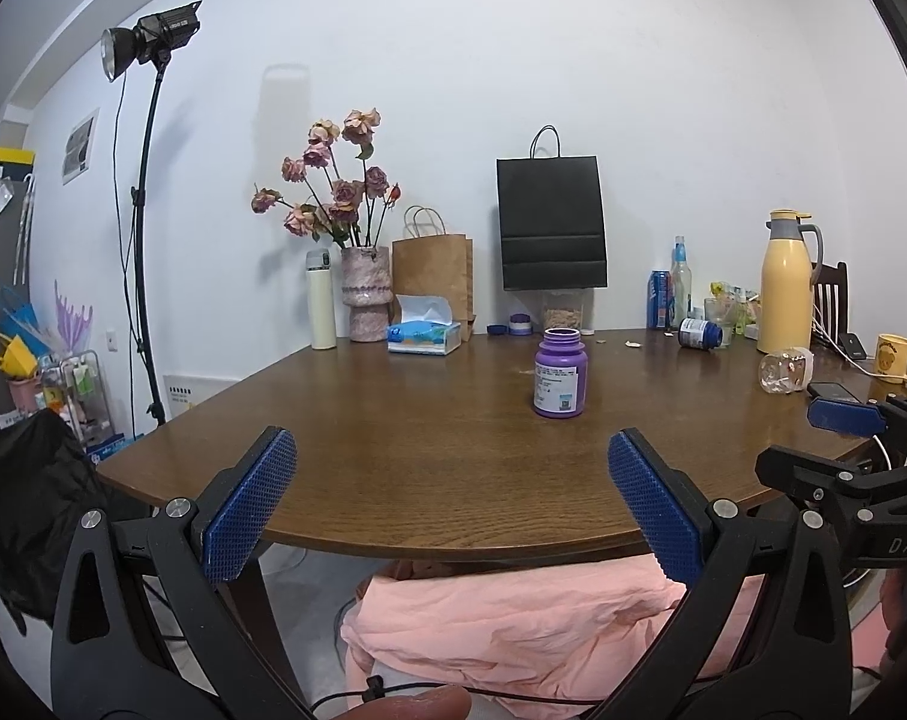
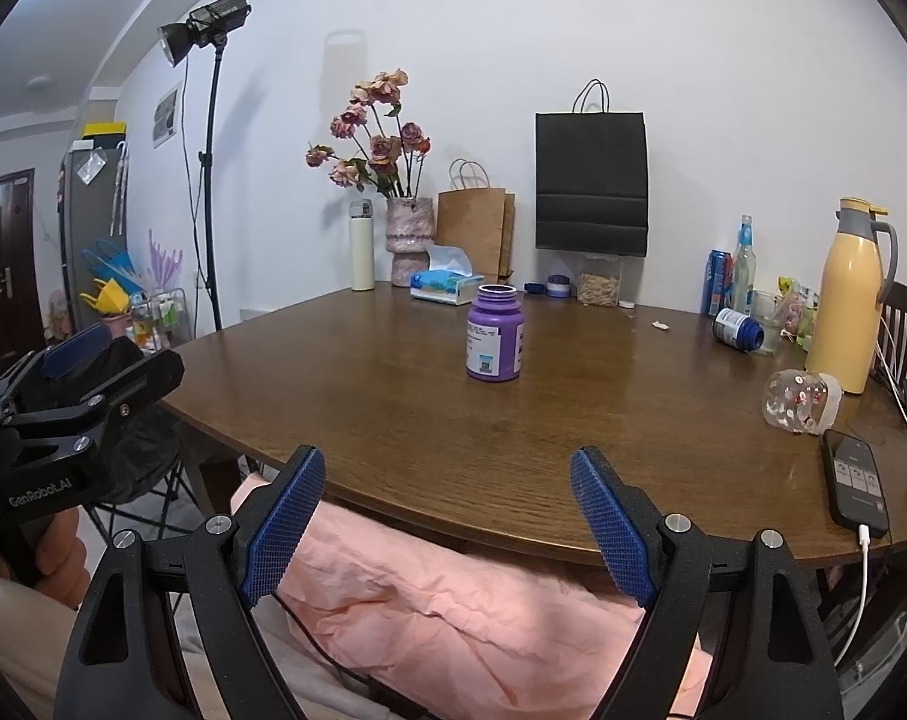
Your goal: Flip cup upright
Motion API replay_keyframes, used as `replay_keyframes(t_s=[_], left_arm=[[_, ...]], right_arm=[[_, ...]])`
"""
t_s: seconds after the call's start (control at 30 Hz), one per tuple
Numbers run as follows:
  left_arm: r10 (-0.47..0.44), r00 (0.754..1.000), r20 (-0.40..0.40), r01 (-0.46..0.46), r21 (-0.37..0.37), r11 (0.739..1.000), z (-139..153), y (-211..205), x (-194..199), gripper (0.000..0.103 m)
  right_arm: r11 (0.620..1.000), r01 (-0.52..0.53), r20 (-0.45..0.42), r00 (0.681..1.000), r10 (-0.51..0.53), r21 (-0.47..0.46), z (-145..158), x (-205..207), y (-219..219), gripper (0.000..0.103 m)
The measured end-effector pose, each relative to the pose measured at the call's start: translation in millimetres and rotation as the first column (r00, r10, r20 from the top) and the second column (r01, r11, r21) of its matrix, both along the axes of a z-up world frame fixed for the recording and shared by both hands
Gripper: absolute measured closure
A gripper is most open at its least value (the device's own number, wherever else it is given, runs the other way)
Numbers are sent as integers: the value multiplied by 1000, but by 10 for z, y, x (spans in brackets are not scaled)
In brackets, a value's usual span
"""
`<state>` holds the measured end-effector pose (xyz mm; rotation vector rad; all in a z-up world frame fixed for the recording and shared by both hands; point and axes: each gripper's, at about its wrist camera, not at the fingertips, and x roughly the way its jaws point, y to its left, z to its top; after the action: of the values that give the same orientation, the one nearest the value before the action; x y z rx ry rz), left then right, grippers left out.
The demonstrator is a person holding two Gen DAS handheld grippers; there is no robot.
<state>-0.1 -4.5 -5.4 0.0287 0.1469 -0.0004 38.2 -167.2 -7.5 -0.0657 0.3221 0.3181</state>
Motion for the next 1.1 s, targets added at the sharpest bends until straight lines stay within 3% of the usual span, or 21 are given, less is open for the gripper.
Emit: replay_keyframes(t_s=[0.83, 1.1], left_arm=[[-7, 1000, -7, 7, 18, 1000, -26, -19, 72, 0], [-27, 1000, 16, 27, 18, 999, 126, -160, 339, 0]], right_arm=[[1000, 3, -11, 1000, -3, 11, -33, 7, -9, 15], [998, 26, -17, 1000, -25, 52, -32, 289, -128, 15]])
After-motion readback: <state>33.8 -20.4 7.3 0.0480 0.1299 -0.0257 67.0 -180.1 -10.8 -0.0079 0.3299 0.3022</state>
